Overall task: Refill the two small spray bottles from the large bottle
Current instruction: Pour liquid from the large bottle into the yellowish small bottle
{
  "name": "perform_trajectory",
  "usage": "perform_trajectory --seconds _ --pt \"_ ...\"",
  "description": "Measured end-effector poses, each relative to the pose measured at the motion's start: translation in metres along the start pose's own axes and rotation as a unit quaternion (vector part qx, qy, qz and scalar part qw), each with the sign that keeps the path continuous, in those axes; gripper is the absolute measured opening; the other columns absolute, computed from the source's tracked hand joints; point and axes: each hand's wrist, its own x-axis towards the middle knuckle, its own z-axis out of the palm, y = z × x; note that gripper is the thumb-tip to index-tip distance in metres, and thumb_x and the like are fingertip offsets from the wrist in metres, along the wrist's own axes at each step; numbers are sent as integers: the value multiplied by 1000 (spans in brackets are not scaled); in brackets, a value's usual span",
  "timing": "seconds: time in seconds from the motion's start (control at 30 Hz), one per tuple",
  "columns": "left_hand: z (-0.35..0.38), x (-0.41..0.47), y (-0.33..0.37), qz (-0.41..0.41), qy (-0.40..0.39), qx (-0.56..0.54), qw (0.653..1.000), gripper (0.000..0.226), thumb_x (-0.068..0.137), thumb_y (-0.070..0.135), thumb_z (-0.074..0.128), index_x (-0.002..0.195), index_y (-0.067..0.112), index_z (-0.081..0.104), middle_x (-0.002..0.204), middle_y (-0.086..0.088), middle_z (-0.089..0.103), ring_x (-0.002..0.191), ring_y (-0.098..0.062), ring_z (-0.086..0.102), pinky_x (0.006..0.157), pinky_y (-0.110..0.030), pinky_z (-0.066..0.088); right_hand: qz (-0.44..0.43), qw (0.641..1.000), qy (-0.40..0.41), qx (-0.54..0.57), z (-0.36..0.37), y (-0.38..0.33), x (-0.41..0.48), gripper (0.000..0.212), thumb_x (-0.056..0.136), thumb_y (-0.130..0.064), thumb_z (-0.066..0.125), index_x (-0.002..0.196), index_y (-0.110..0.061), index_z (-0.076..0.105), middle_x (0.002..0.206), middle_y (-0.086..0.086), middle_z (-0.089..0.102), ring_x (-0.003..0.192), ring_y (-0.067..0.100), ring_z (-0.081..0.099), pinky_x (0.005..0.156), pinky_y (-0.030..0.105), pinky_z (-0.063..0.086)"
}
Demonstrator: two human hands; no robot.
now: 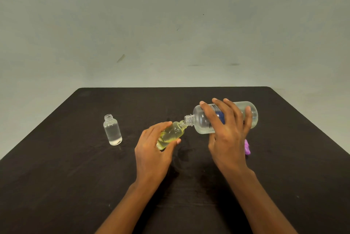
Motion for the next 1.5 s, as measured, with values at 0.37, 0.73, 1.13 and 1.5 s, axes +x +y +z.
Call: perform_trajectory --seconds 0.37,0.73,1.13,1.5 --pt "0 0 0 0 -2 6 1000 46 66 18 82 106 31 65 101 18 64 94 -2 57 84 -16 43 0 1000 2 -3 0 0 0 86 62 16 71 130 -31 47 129 4 54 128 24 40 116 48 5" --pt "-1 0 1 0 -2 -1 1000 47 66 22 79 107 38 61 101 24 62 98 -1 57 86 -18 44 0 1000 2 -4 0 0 0 86 62 16 69 130 -31 48 129 4 54 129 24 40 116 47 4" --pt "0 0 0 1 1 3 1000 51 65 14 83 107 34 63 102 21 63 97 -3 57 87 -20 45 -2 1000 3 -4 0 0 0 87 60 18 70 130 -30 50 129 4 53 128 24 40 116 47 3" --pt "0 -1 0 3 -2 6 1000 50 65 15 83 106 34 63 101 20 64 97 -2 57 87 -18 44 -2 1000 -1 -3 0 0 0 88 60 18 71 130 -30 49 130 4 53 129 24 40 116 47 3"
